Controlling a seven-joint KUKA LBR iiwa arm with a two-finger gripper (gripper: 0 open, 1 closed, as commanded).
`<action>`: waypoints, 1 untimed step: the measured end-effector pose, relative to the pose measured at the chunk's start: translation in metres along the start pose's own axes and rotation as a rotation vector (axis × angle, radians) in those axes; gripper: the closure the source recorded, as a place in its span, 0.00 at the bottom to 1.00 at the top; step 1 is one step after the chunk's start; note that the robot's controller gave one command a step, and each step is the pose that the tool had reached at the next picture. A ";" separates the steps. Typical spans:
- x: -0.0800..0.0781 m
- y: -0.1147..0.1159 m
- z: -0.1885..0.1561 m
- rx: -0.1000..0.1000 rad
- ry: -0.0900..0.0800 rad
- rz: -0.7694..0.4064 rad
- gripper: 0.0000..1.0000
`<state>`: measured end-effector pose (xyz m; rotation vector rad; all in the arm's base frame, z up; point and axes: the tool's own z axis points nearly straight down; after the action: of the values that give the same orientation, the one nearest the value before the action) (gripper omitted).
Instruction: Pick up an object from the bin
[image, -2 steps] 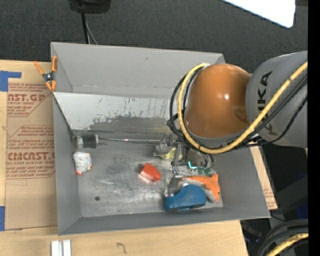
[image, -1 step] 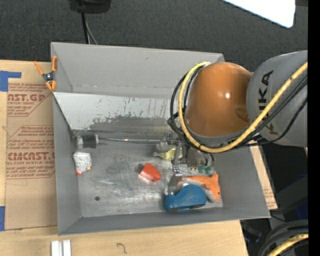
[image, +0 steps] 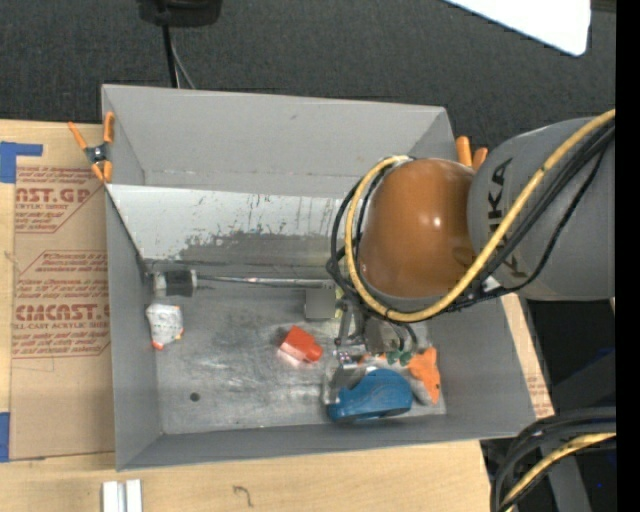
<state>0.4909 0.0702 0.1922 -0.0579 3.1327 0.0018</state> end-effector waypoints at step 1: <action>-0.018 0.022 0.060 0.001 0.002 -0.080 0.00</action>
Offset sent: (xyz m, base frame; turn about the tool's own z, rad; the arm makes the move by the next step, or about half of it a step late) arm 0.0480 -0.0194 -0.0559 -0.0683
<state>0.5086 0.0930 0.1324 -0.1840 3.1301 -0.0004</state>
